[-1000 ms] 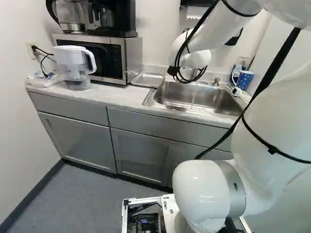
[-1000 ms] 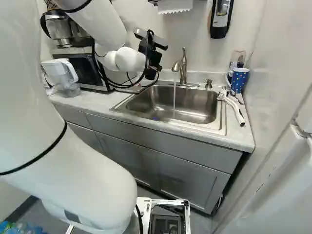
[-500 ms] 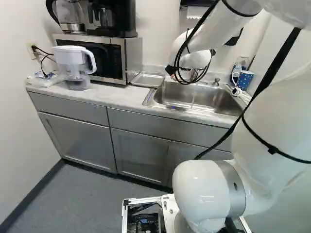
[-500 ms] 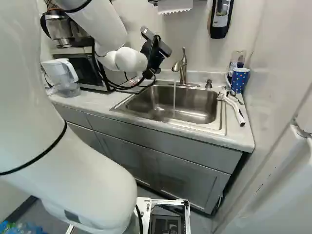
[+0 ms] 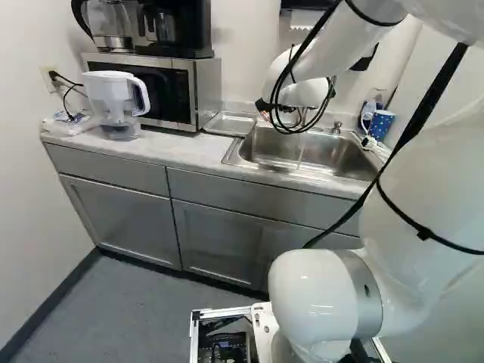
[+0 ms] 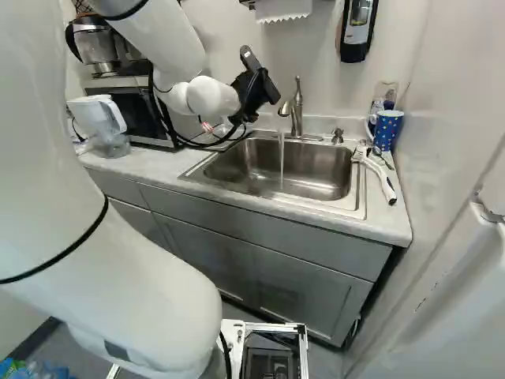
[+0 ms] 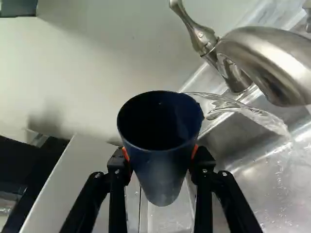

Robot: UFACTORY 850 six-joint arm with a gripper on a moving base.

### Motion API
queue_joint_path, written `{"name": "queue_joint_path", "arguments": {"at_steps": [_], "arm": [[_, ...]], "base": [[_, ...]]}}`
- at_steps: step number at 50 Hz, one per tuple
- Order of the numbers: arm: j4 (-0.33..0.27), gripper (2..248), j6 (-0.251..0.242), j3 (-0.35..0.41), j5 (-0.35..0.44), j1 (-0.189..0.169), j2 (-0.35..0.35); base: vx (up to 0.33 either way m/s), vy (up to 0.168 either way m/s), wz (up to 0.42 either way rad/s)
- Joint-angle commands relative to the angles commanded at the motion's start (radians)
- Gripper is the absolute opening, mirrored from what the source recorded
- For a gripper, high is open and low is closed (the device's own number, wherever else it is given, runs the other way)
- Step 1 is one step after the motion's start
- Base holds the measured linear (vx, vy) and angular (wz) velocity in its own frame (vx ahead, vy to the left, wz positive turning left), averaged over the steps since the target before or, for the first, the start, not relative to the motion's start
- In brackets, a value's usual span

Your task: Rinse the cup and place it in the tray

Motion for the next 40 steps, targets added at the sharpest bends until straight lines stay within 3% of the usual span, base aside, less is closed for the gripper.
{"name": "queue_joint_path", "arguments": {"at_steps": [40], "arm": [[0.0,125,0.422,0.0,0.0,0.0,0.0]], "base": [[0.0,0.0,0.0]]}}
